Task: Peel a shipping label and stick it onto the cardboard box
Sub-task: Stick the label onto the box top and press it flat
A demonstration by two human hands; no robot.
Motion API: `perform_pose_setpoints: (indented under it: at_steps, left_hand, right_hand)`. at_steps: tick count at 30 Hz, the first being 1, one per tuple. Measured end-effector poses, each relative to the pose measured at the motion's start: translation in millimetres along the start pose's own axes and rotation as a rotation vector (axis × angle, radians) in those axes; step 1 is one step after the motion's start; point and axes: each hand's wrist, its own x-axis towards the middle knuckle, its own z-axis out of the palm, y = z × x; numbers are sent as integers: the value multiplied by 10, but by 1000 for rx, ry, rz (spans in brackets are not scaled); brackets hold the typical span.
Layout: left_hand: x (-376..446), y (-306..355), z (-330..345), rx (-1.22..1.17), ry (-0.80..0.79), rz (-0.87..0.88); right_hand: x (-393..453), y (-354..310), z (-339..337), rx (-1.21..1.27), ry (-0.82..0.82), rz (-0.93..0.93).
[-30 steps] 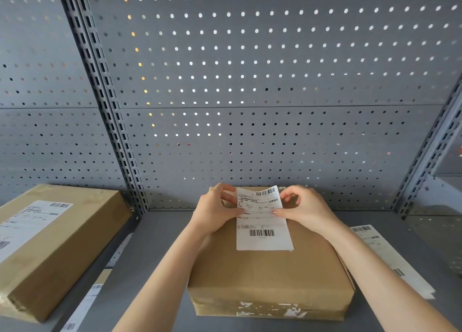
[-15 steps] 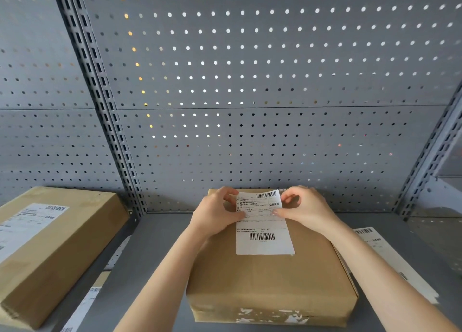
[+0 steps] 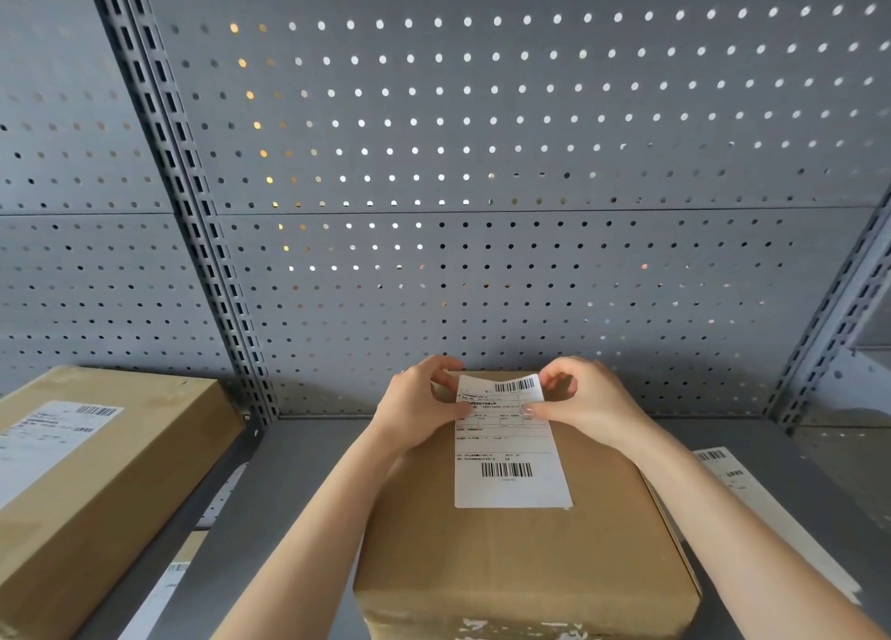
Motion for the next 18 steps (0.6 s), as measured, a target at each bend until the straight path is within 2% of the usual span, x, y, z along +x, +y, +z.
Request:
perform_pose_setpoints:
  at_steps: [11,18]
  left_hand:
    - [66,-39,1,-14,-33,-23]
    - [93,-33,25,42,-14,-14]
  right_hand:
    - [61,25,-1,-3,-38,4]
    - [81,9,9,-58,-7,-2]
